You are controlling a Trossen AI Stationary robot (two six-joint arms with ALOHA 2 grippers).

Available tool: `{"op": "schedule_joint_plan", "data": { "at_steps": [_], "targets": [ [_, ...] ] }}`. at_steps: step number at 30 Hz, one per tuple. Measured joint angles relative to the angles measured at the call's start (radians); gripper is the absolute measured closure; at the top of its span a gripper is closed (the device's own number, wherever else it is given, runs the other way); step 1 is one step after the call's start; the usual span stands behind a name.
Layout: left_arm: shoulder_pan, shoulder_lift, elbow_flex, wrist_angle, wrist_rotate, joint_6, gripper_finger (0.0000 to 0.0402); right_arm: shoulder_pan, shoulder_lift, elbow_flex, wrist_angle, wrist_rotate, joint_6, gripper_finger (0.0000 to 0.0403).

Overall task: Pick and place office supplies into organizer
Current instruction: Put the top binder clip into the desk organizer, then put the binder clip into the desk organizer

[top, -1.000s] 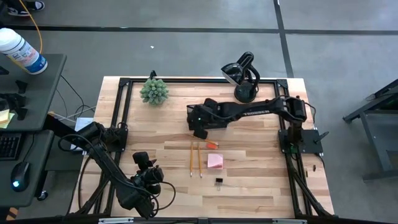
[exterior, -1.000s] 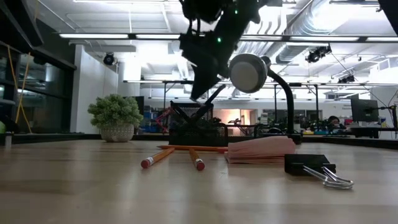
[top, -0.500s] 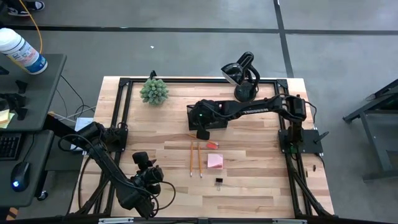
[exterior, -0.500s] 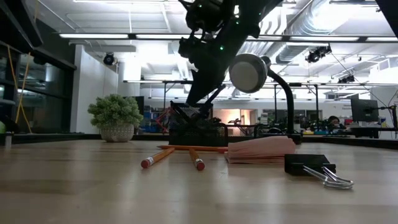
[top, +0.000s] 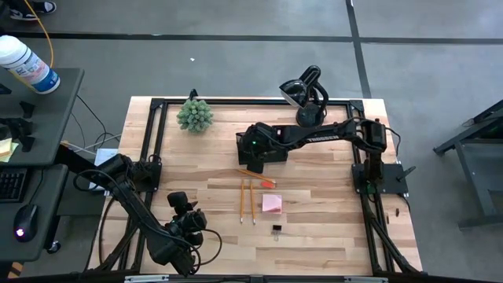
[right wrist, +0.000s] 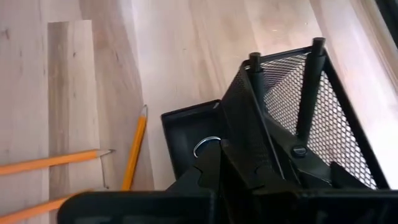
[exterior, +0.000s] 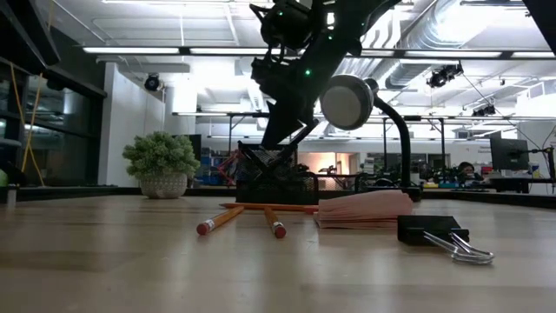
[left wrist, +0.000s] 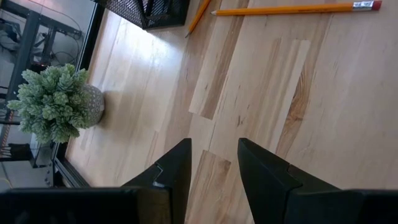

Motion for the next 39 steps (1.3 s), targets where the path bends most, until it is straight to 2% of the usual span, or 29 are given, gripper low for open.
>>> {"op": "schedule_joint_plan", "data": {
  "at_steps": [24,27,34,39],
  "targets": [
    [0.0,0.0,0.0,0.0,0.0,0.002,0.0282,0.001,0.0,0.001,-0.002,0.0,-0.013,0.0401],
    [0.0,0.0,0.0,0.0,0.0,0.002,0.0282,0.005,0.0,0.002,-0.006,-0.001,-0.022,0.0385],
    [0.0,0.0,0.0,0.0,0.0,0.002,0.0282,0.008,0.0,0.002,-0.007,0.012,-0.021,0.0319],
    [0.0,0.0,0.0,0.0,0.0,0.002,0.0282,0.008,0.0,0.002,-0.01,0.024,-0.009,0.0295]
  ]
}}
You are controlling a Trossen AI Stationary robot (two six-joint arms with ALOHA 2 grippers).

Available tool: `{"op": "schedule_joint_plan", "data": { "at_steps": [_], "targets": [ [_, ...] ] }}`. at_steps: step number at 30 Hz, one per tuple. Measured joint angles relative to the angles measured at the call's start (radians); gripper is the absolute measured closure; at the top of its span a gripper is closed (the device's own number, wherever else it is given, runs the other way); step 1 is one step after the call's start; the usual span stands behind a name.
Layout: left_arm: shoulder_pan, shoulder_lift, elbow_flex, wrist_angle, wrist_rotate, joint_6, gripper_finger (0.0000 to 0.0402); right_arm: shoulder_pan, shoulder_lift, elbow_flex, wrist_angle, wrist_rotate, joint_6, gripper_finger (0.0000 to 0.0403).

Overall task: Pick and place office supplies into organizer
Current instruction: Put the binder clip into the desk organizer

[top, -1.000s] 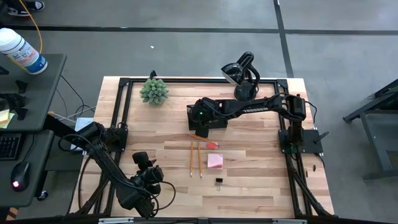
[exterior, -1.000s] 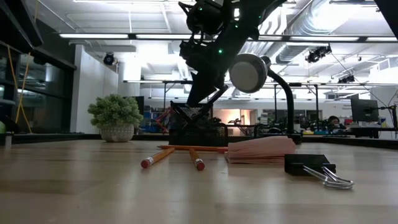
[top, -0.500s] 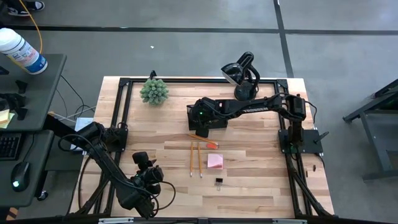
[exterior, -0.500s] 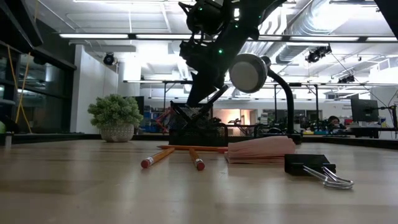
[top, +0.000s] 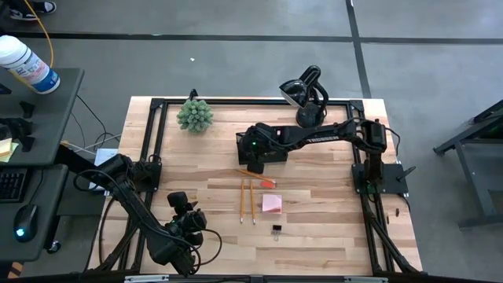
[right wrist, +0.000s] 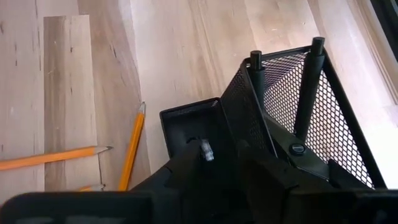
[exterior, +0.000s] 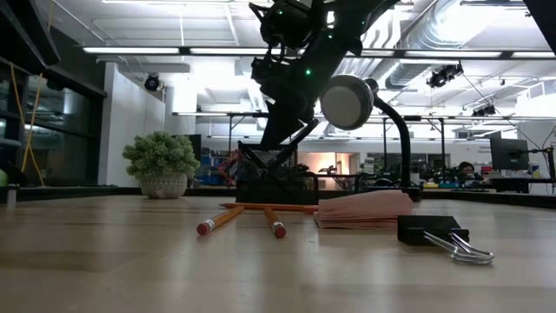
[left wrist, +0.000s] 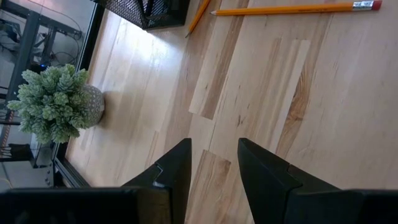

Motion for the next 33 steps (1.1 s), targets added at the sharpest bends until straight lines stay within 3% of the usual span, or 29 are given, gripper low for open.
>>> {"op": "schedule_joint_plan", "data": {
  "at_steps": [7,17,22,33],
  "targets": [
    [0.0,0.0,0.0,0.0,0.0,0.0,0.0282,0.023,0.0,0.08,-0.105,0.0,0.012,0.0297],
    [0.0,0.0,0.0,0.0,0.0,0.002,0.0282,0.121,0.0,0.234,-0.425,-0.061,0.023,0.0297],
    [0.0,0.0,0.0,0.0,0.0,0.002,0.0282,0.204,0.0,0.23,-0.553,-0.071,0.132,0.0297],
    [0.0,0.0,0.0,0.0,0.0,0.04,0.0282,0.407,0.0,0.23,-0.591,-0.045,0.461,0.0297]
  ]
}}
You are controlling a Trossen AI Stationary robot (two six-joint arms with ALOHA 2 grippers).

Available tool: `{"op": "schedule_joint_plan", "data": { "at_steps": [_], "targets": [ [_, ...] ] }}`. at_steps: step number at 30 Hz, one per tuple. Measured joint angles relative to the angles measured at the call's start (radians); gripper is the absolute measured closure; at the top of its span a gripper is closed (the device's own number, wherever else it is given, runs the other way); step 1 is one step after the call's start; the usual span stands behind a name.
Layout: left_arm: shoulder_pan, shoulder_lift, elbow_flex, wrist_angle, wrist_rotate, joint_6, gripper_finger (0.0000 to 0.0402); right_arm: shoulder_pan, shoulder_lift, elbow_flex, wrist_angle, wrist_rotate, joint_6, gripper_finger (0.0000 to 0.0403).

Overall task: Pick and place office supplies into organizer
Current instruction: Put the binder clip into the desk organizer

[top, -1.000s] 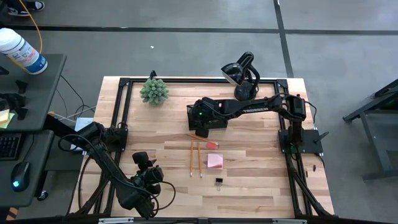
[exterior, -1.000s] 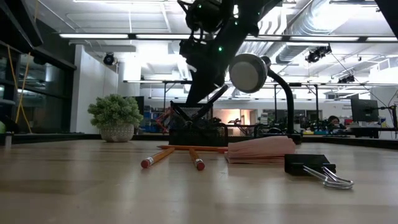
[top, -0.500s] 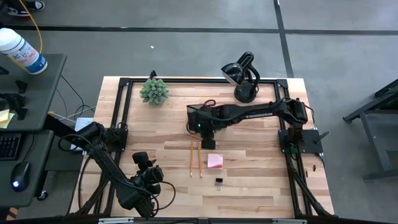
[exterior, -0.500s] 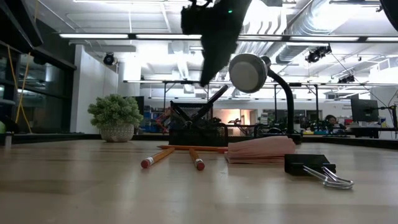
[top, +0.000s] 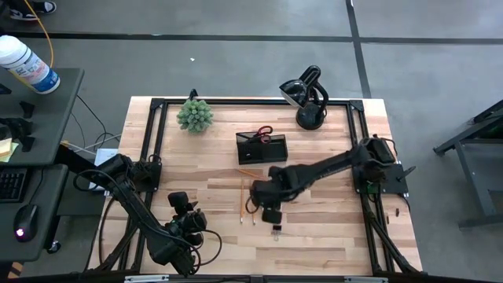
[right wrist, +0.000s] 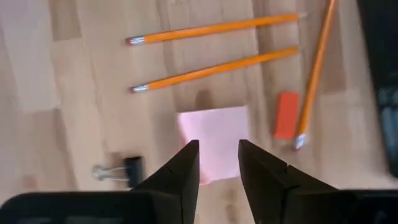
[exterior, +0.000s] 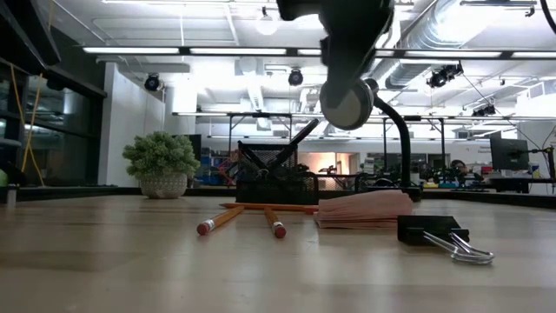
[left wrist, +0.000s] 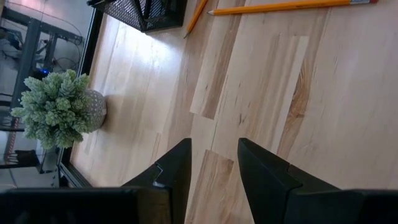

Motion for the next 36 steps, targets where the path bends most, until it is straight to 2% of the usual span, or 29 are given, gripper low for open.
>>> {"op": "schedule_joint_plan", "data": {
  "at_steps": [5,13,17,21,25,31,36],
  "targets": [
    [0.0,0.0,0.0,0.0,0.0,0.002,0.0282,0.08,0.0,0.0,0.0,0.004,0.238,0.0297],
    [0.0,0.0,0.0,0.001,-0.009,0.015,0.0282,0.188,0.007,0.0,0.015,-0.033,0.796,0.0298],
    [0.0,0.0,0.0,0.002,-0.03,0.021,0.0282,0.219,0.03,0.0,0.068,-0.032,0.892,0.0298],
    [0.0,0.0,0.0,0.003,-0.032,0.042,0.0282,0.224,0.096,0.0,0.069,-0.15,1.031,0.0296],
    [0.0,0.0,0.0,0.002,-0.033,0.045,0.0282,0.222,0.152,-0.001,0.076,-0.205,1.107,0.0283],
    [0.0,0.0,0.0,0.002,-0.028,0.104,0.0282,0.219,0.177,-0.001,0.07,-0.204,1.162,0.025],
    [0.0,0.0,0.0,0.0,-0.03,0.131,0.0282,0.219,0.177,0.0,-0.019,-0.176,1.195,0.0228]
  ]
}}
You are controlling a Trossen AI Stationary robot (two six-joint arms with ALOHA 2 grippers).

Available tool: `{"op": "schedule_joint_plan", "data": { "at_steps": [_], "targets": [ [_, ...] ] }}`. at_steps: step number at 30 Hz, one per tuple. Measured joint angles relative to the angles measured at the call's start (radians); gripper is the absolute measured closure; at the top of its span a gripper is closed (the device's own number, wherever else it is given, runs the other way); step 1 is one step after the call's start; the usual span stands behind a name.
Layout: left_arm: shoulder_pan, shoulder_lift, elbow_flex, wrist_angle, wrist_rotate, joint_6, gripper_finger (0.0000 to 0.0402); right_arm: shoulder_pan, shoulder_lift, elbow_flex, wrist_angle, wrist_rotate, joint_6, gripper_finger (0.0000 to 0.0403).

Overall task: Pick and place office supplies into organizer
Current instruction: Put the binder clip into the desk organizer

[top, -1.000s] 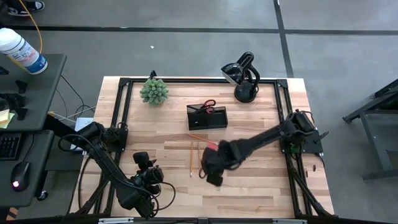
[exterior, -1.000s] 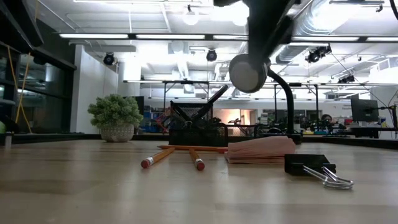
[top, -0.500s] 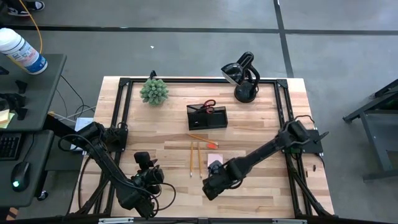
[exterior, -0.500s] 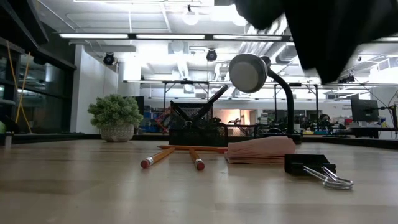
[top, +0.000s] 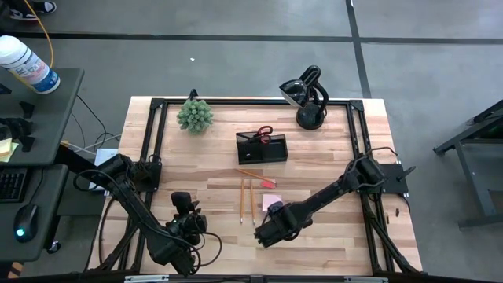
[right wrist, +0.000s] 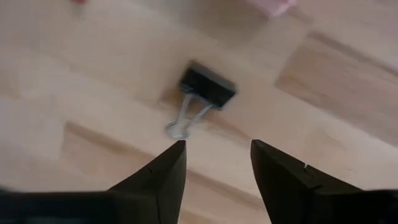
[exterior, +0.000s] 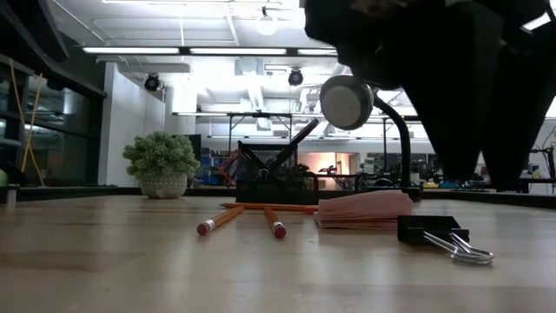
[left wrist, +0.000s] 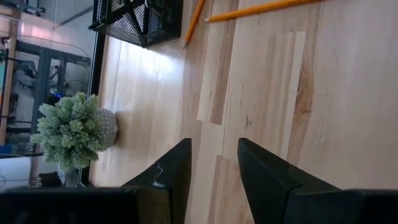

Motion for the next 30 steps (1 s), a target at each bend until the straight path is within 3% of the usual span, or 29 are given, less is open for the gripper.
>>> {"op": "schedule_joint_plan", "data": {
  "at_steps": [17,22,30],
  "targets": [
    [0.0,0.0,0.0,0.0,-0.016,-0.003,0.0282,-0.006,0.017,0.0,-0.051,-0.005,0.154,0.0255],
    [0.0,0.0,0.0,-0.001,-0.016,-0.003,0.0282,-0.004,0.057,-0.001,-0.016,-0.056,0.195,0.0249],
    [0.0,0.0,0.0,-0.003,-0.023,0.021,0.0282,-0.013,0.058,0.009,0.005,-0.017,0.208,0.0229]
  ]
}}
